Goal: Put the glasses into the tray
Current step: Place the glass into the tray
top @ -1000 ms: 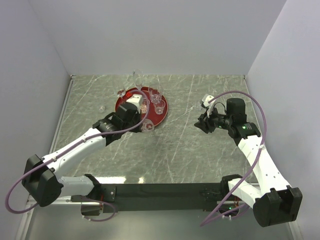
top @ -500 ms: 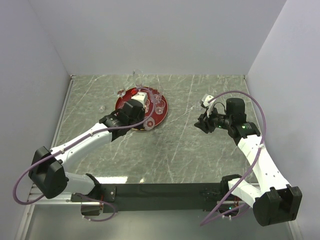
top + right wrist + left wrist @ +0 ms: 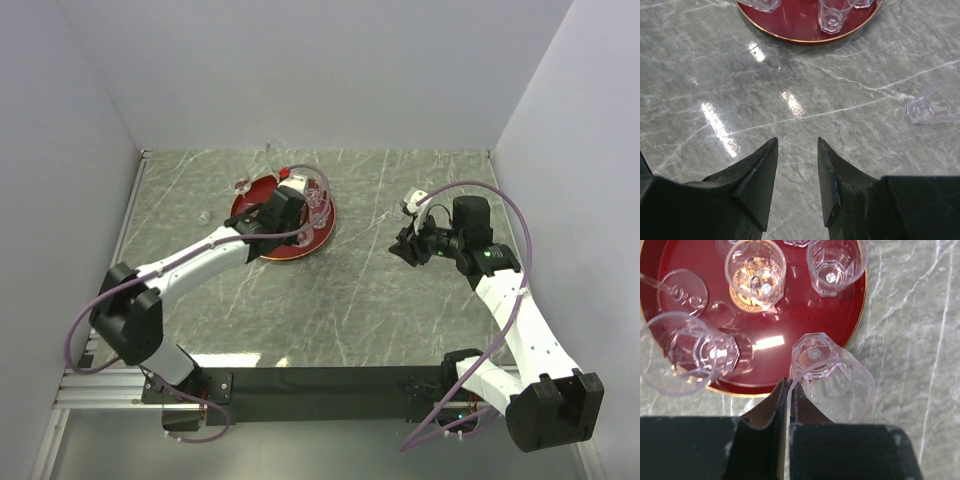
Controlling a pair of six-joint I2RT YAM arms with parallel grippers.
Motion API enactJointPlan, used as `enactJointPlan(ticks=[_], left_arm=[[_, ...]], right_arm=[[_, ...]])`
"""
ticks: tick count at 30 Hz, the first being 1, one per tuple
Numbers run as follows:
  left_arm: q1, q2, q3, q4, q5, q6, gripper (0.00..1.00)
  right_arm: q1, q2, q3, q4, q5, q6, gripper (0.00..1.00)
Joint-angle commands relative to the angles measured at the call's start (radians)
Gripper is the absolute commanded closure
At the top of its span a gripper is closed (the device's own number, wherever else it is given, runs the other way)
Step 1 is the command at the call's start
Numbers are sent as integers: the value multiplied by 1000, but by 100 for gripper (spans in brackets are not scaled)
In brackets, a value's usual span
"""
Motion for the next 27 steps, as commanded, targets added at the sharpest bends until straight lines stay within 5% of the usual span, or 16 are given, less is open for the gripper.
enactJointPlan(ticks=[1, 12, 27], left_arm=[[7, 62, 80, 41, -34, 33, 100], [61, 270, 224, 29, -3, 44, 100], [93, 369, 269, 46, 103, 33, 90]], right_arm=[[-7, 1, -9, 21, 6, -17, 55], [-12, 2, -9, 16, 7, -20, 55], [-15, 3, -9, 15, 7, -20, 55]])
